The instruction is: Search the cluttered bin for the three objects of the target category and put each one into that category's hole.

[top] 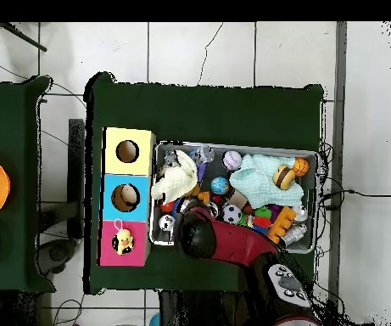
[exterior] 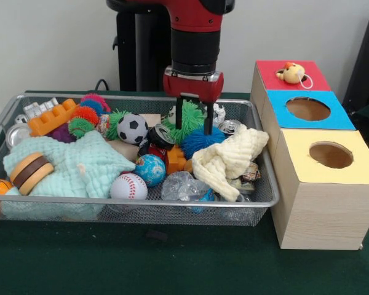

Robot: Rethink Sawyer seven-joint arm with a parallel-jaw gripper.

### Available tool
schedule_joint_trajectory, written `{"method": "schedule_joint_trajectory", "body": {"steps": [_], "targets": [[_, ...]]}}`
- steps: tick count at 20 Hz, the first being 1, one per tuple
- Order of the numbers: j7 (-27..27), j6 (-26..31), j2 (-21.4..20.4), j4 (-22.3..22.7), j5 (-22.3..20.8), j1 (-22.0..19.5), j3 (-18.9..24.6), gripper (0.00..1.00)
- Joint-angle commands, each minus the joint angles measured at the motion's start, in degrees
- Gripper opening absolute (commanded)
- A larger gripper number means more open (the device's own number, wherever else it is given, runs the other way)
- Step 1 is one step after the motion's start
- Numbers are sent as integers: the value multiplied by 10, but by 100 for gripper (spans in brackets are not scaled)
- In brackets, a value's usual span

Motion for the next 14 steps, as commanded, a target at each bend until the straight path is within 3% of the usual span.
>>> {"method": "schedule_joint_trajectory", "body": {"steps": [1,9,14], "targets": [[67,76,-2,-73,37,13,41,100],[77,32,57,-118,55,37,30,100],[77,34,69,-135,64,46,24,100]]}}
